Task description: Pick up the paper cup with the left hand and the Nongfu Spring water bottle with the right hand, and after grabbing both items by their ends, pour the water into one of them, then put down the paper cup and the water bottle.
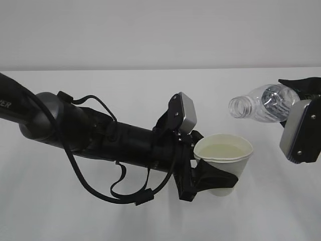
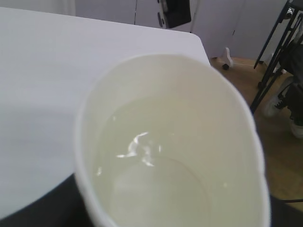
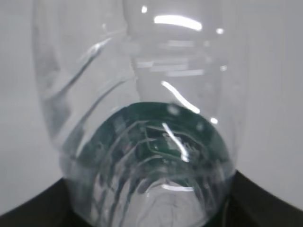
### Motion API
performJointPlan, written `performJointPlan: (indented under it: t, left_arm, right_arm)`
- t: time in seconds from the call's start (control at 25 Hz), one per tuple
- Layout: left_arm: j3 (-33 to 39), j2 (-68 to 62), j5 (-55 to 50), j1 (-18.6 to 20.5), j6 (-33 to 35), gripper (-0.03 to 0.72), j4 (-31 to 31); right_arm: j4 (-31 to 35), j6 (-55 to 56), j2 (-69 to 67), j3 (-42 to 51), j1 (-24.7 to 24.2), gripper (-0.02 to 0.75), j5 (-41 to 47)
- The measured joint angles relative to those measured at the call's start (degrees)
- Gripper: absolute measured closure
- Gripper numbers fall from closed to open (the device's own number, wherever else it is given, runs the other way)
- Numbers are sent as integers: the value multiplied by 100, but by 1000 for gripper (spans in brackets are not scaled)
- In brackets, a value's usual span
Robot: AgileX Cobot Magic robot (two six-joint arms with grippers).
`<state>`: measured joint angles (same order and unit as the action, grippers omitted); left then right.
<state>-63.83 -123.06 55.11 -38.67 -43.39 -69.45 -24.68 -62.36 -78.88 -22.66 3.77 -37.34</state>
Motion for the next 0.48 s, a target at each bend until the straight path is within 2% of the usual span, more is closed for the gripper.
performJointPlan:
  t: [0.48]
  left_arm:
    - [0,0,0,0,0,265,67]
  right_arm:
    - [0,828,0,0,0,302,-94]
